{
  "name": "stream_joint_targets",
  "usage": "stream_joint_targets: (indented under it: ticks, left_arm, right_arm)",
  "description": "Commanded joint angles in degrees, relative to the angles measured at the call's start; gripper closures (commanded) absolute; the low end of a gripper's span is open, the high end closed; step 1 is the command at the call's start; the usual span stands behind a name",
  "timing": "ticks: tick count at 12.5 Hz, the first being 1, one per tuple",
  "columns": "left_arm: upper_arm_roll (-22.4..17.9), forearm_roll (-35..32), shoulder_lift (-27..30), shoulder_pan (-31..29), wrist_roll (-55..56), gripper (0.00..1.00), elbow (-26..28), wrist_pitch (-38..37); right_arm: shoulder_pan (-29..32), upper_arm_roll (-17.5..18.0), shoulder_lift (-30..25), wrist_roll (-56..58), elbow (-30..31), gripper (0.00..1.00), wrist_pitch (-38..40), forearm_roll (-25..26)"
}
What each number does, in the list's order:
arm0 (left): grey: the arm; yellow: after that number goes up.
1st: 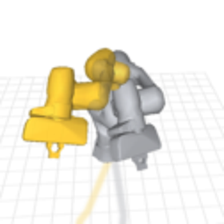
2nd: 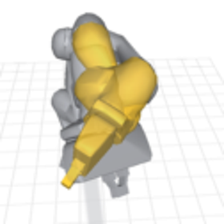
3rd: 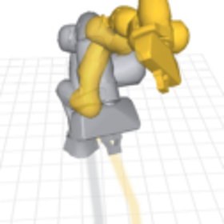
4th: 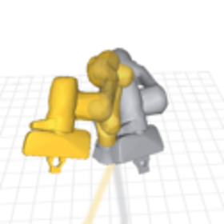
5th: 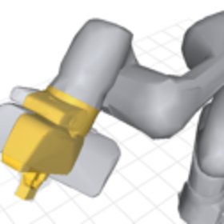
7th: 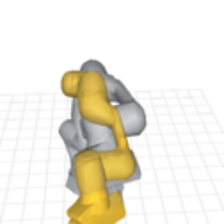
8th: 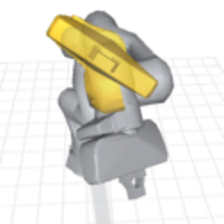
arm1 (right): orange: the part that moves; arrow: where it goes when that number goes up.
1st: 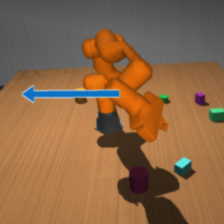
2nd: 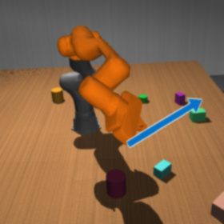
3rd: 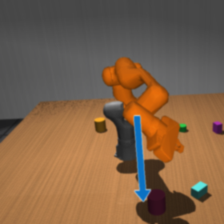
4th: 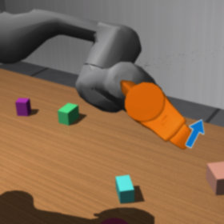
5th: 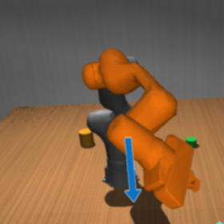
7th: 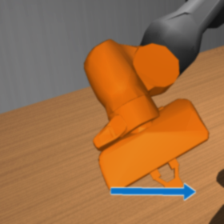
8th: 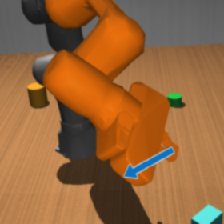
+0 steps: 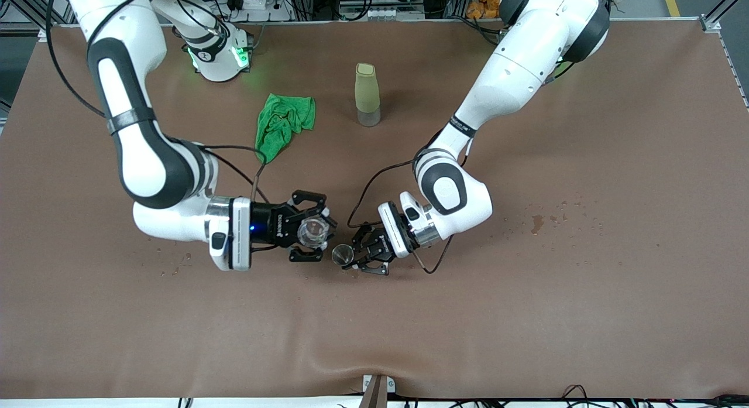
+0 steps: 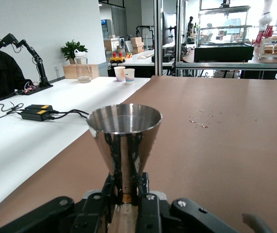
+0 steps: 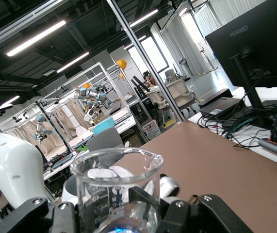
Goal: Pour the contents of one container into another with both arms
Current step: 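Bring the beaker and the jigger together above the table center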
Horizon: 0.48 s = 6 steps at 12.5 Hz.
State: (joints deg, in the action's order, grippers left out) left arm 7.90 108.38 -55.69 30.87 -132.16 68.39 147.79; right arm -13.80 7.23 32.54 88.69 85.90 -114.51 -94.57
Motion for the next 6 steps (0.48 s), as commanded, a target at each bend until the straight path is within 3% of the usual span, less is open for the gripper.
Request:
stream_joint_targets:
  ticks: [1,6]
  left_arm:
    - [-0.9,1.8,-0.9,0.9,0.3,1.00,-2.4,1.2]
    - [-0.8,3.9,-0.1,0.6,0.0,1.00,-2.3,1.0]
  right_arm:
    - [-1.9,-0.3,-2.6,-3.1,1.0,1.00,-2.1,-1.5]
    - [-3.4,-0.1,-3.9,-7.6,1.8,1.00,-3.0,-1.5]
